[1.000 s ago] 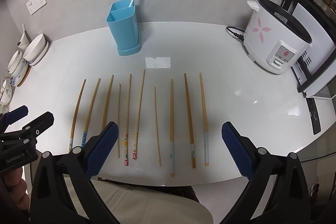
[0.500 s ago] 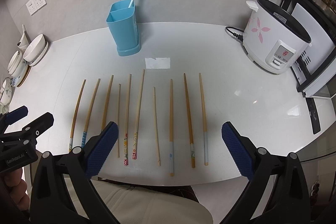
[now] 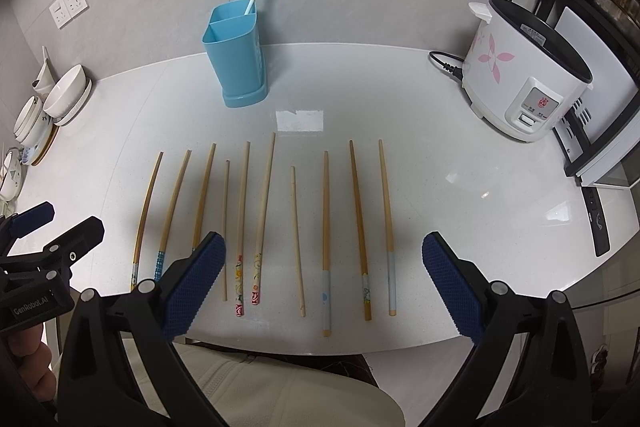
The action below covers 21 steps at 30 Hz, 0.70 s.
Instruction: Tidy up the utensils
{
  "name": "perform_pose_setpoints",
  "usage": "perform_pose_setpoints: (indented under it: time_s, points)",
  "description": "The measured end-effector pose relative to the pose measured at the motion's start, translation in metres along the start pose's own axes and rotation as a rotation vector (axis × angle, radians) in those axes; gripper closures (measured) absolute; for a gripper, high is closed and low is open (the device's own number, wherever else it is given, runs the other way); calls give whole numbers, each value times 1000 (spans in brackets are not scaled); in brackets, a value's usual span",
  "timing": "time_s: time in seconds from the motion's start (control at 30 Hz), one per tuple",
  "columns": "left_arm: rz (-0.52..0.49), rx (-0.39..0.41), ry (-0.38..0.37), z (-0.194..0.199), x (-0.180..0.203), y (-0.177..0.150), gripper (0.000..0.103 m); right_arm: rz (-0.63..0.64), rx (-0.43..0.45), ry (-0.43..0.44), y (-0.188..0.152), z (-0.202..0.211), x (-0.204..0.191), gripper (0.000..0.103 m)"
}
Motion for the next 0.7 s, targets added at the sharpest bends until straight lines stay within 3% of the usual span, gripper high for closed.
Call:
perform_pose_setpoints:
  time_s: [0.57, 0.7]
  points:
    - [-1, -2, -2, 0, 0, 1, 6, 2, -2, -1, 4, -1, 1, 8]
    - [20, -23, -37, -6, -6, 5, 6, 14, -13, 17, 6, -6, -1, 8]
Point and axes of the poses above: each gripper's, at about its wrist camera, not at the fingertips, and z roughly against the way its jaws point, x to its right, y to its top, the point moved 2 cm from there along -z, roughly the way its jaws point, and after that the axes turned 3 degrees about z, right-handed, at the moved point
